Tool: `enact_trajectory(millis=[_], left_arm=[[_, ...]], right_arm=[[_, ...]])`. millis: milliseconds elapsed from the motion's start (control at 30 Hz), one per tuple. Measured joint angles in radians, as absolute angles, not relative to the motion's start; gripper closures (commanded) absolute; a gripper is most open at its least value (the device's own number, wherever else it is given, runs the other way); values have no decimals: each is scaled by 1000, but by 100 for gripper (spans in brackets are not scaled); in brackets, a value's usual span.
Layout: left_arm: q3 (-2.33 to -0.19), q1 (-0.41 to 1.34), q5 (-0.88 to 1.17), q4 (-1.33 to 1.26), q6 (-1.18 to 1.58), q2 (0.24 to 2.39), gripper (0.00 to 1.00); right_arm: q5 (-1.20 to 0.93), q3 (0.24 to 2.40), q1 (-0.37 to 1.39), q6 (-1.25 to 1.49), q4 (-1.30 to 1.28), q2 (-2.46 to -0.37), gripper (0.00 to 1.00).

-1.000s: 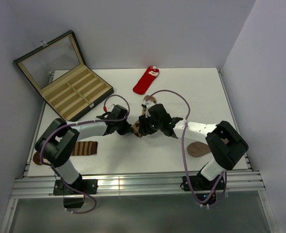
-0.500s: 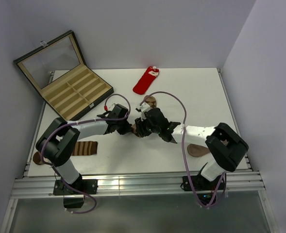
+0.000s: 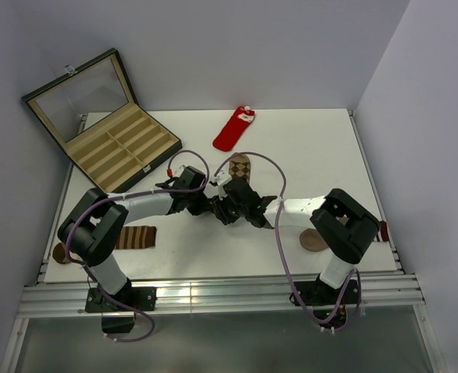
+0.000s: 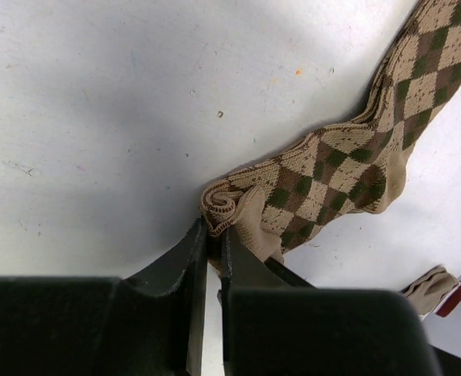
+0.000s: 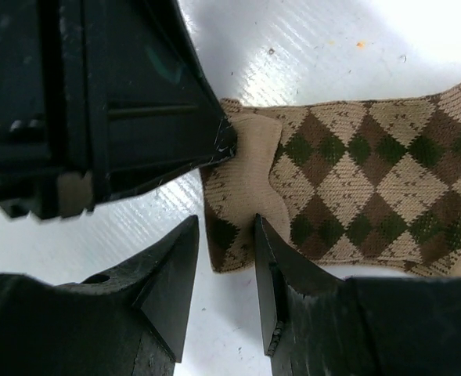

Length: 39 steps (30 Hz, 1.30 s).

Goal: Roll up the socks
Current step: Roll the sock at the center of the board.

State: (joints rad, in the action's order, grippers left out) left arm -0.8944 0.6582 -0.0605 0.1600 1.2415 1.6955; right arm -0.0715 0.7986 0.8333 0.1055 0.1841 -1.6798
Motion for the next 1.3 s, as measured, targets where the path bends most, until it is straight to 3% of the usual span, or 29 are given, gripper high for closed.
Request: enact_trajectory(millis=[167, 267, 367, 400, 467, 733, 833, 933, 1300], left_arm=[[-895, 658, -60, 160, 1242, 1695, 99], [-896, 658, -60, 162, 1242, 1696, 99], [-897, 658, -61, 162, 1243, 1697, 97], [-897, 658, -62, 162, 1246, 1697, 96], [-897, 658, -69, 161, 1251, 1697, 91], [-820, 656, -121, 145, 1296, 1621, 64], [-773, 656, -139, 144, 1317, 1562, 47], [-733, 656, -152, 136, 1337, 1513, 42], [-721, 656, -134, 68, 1346, 1522, 41]], right_arm=[[-42, 827, 834, 106, 150, -1700, 58], [-22, 837, 836, 107, 133, -1706, 63], [-1, 855, 837, 110, 114, -1721, 77], [4, 861, 838, 113, 110, -1726, 89], [8, 873, 838, 119, 99, -1733, 100], [-150, 965, 787, 143, 11, -1785, 100], [-282, 990, 727, 173, -13, -1811, 100], [-433, 1001, 659, 228, -11, -1842, 100], [-841, 952, 506, 532, 132, -1963, 100]])
